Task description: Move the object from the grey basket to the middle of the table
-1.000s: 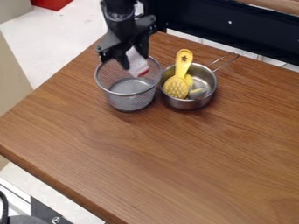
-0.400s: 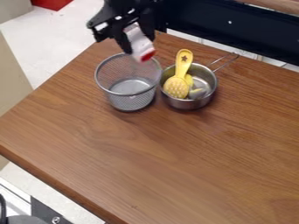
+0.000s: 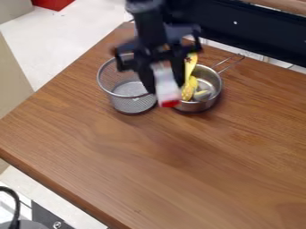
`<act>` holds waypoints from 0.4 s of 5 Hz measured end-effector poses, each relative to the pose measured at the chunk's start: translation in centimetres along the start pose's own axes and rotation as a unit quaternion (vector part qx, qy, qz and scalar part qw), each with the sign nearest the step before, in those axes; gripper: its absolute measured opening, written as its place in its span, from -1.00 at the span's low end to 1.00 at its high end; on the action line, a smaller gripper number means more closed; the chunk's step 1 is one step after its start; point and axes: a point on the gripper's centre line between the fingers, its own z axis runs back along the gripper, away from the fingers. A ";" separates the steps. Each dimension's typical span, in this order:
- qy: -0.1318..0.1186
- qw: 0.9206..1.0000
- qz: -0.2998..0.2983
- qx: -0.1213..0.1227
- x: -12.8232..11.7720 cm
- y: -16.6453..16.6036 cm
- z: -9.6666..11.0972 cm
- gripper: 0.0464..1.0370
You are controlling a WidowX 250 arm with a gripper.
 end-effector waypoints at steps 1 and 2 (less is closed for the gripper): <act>-0.007 0.999 -0.034 0.003 -1.5 -1.2 -1.6 -0.13; 0.013 0.997 -0.068 0.027 -2.7 -1.2 -4.5 -0.13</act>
